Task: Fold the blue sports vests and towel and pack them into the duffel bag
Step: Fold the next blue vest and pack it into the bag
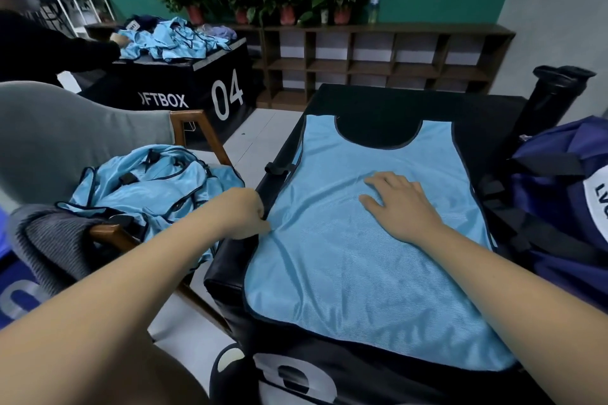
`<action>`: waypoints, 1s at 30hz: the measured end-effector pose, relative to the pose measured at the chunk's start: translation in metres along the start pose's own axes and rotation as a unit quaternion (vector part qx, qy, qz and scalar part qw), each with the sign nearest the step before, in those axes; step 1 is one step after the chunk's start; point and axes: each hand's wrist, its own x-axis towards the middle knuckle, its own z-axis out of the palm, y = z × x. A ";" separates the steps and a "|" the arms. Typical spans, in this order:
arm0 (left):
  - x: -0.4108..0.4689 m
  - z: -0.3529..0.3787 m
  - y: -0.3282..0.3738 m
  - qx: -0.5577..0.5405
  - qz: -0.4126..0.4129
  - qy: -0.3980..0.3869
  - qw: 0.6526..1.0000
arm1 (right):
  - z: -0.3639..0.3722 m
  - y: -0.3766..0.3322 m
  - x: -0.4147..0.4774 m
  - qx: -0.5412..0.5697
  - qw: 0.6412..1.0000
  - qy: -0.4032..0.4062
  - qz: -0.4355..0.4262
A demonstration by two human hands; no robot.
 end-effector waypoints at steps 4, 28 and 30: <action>-0.004 -0.015 -0.008 -0.012 -0.034 -0.040 0.999 | 0.000 -0.001 0.001 -0.005 1.000 -0.006 0.005; 0.147 0.009 0.044 -0.134 0.125 0.156 0.971 | -0.067 0.145 0.191 -0.121 0.977 -0.040 0.169; 0.157 0.008 0.039 -0.188 0.098 0.179 0.961 | -0.066 0.157 0.203 -0.120 0.972 -0.049 0.194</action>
